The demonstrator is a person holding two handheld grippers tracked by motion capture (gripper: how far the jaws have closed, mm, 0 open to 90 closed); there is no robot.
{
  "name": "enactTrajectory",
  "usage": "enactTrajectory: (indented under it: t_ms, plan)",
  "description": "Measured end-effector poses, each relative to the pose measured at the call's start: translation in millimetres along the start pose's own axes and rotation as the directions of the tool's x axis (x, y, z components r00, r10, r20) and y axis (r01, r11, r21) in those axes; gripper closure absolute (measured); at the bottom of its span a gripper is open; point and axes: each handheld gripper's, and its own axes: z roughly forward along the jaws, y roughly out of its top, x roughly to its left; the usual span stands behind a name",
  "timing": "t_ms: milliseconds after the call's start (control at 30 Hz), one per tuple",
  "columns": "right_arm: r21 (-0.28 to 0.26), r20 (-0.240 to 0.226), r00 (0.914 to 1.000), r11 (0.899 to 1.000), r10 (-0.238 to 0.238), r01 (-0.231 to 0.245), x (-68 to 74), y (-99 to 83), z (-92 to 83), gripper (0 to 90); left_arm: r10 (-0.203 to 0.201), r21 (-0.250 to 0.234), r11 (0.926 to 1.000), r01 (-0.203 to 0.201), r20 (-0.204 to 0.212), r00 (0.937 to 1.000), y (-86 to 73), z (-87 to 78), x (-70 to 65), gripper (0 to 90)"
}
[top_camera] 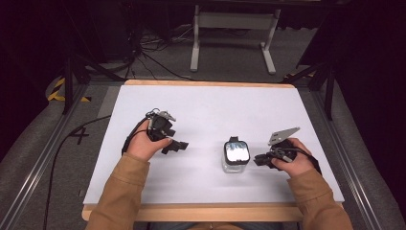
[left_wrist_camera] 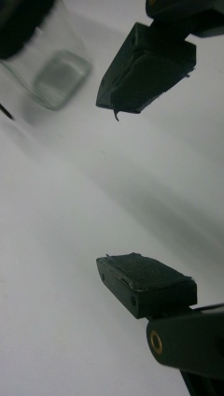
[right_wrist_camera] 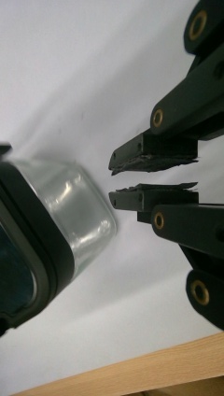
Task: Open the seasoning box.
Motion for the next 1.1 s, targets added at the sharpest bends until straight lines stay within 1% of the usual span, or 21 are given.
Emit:
enactTrajectory:
  t_ms: [33, 133, 200, 233, 267, 333, 400, 467, 500, 533, 600, 633, 667, 700, 733, 767, 833, 900, 967, 1033, 1100]
  plan:
    - [-0.023, 0.011, 0.9998, 1.0, 0.017, -0.017, -1.6, -2.0, -5.8, 80.8, 0.004, -0.014, 0.9999, -0.004, -0.003, 1.0, 2.8, -0.3, -2.6, 24.3]
    - [-0.052, 0.033, 0.9989, 0.998, 0.035, -0.033, -4.3, -6.1, -12.0, 79.2, 0.044, -0.061, 0.9971, -0.045, -0.009, 0.999, 14.1, 1.0, -13.8, 28.8]
    - [-0.057, 0.037, 0.998, 0.997, 0.05, -0.048, -4.6, -7.2, -13.8, 78.0, 0.07, -0.078, 0.9945, -0.07, 0.004, 0.9975, 20.6, 3.4, -19.9, 38.6]
    - [-0.061, 0.044, 0.9978, 0.997, 0.05, -0.047, -4.8, -7.2, -14.2, 77.6, 0.086, -0.091, 0.9922, -0.085, 0.008, 0.9962, 24.6, 6.1, -23.6, 41.3]
    - [-0.07, 0.046, 0.9978, 0.997, 0.048, -0.045, -4.8, -7.0, -14.7, 77.0, 0.096, -0.095, 0.991, -0.094, 0.013, 0.9953, 27.7, 8.4, -26.9, 44.2]
    - [-0.071, 0.044, 0.998, 0.997, 0.046, -0.043, -4.6, -6.6, -15.1, 76.6, 0.102, -0.081, 0.9918, -0.099, 0.037, 0.9941, 34.3, 13.4, -31.9, 51.8]
    - [-0.071, 0.043, 0.998, 0.997, 0.046, -0.043, -4.6, -6.3, -15.4, 76.4, 0.104, -0.079, 0.992, -0.098, 0.076, 0.9917, 41.5, 20.6, -36.2, 59.0]
    - [-0.072, 0.042, 0.9983, 0.997, 0.041, -0.038, -4.7, -5.9, -14.9, 76.3, 0.115, -0.088, 0.9907, -0.104, 0.135, 0.9841, 47.7, 29.0, -39.9, 67.2]
    - [-0.071, 0.039, 0.9984, 0.997, 0.04, -0.037, -4.6, -5.9, -14.7, 76.3, 0.148, -0.102, 0.9859, -0.132, 0.162, 0.9756, 53.3, 36.2, -43.6, 68.7]
    - [-0.071, 0.039, 0.9984, 0.997, 0.04, -0.037, -4.6, -5.9, -14.7, 76.3, 0.148, -0.102, 0.9859, -0.132, 0.162, 0.9756, 53.3, 36.2, -43.6, 70.3]
    - [-0.069, 0.033, 0.9989, 0.997, 0.033, -0.03, -4.5, -5.6, -14.1, 76.3, 0.185, -0.136, 0.9771, -0.164, 0.164, 0.9689, 62.8, 47.0, -51.6, 70.8]
    - [-0.07, 0.03, 0.9991, 0.997, 0.03, -0.028, -4.5, -5.5, -13.8, 76.3, 0.192, -0.147, 0.9748, -0.167, 0.176, 0.9654, 66.7, 51.6, -54.5, 72.4]
    - [-0.07, 0.029, 0.9992, 0.997, 0.028, -0.026, -4.5, -5.5, -13.6, 76.3, 0.189, -0.154, 0.9747, -0.163, 0.179, 0.9655, 69.5, 55.2, -56.8, 74.1]
    - [-0.069, 0.027, 0.9992, 0.997, 0.029, -0.027, -4.3, -5.6, -13.5, 76.3, 0.189, -0.141, 0.9764, -0.163, 0.195, 0.9624, 75.5, 64.2, -59.7, 76.1]
    - [-0.07, 0.025, 0.9993, 0.997, 0.028, -0.026, -4.3, -5.7, -13.6, 76.3, 0.183, -0.126, 0.979, -0.16, 0.203, 0.9618, 78.1, 69.3, -61.1, 79.9]
    - [-0.07, 0.025, 0.9993, 0.997, 0.028, -0.026, -4.3, -5.7, -13.6, 76.3, 0.183, -0.126, 0.979, -0.16, 0.203, 0.9618, 78.1, 69.3, -61.1, 81.5]
    - [-0.075, 0.023, 0.9994, 0.997, 0.028, -0.026, -4.1, -5.7, -14.5, 76.3, 0.18, -0.111, 0.981, -0.159, 0.212, 0.9606, 82.5, 78.5, -64.4, 82.3]
    - [-0.077, 0.019, 0.9995, 0.997, 0.025, -0.023, -3.9, -5.3, -15.2, 76.4, 0.168, -0.102, 0.9838, -0.147, 0.235, 0.9573, 85.2, 85.5, -65.4, 82.9]
    - [-0.078, 0.016, 0.9996, 0.997, 0.022, -0.021, -3.7, -4.9, -14.9, 76.3, 0.162, -0.092, 0.9852, -0.144, 0.237, 0.958, 86.2, 88.8, -66.9, 82.9]
    - [-0.079, 0.017, 0.9997, 0.997, 0.019, -0.018, -3.3, -4.6, -14.4, 76.1, 0.165, -0.081, 0.9855, -0.149, 0.242, 0.9562, 86.5, 90.8, -68.2, 83.4]
    - [-0.077, 0.014, 0.9996, 0.997, 0.023, -0.022, -2.5, -4.2, -14.3, 75.9, 0.169, -0.068, 0.9852, -0.157, 0.231, 0.9581, 86.4, 91.8, -69.1, 83.7]
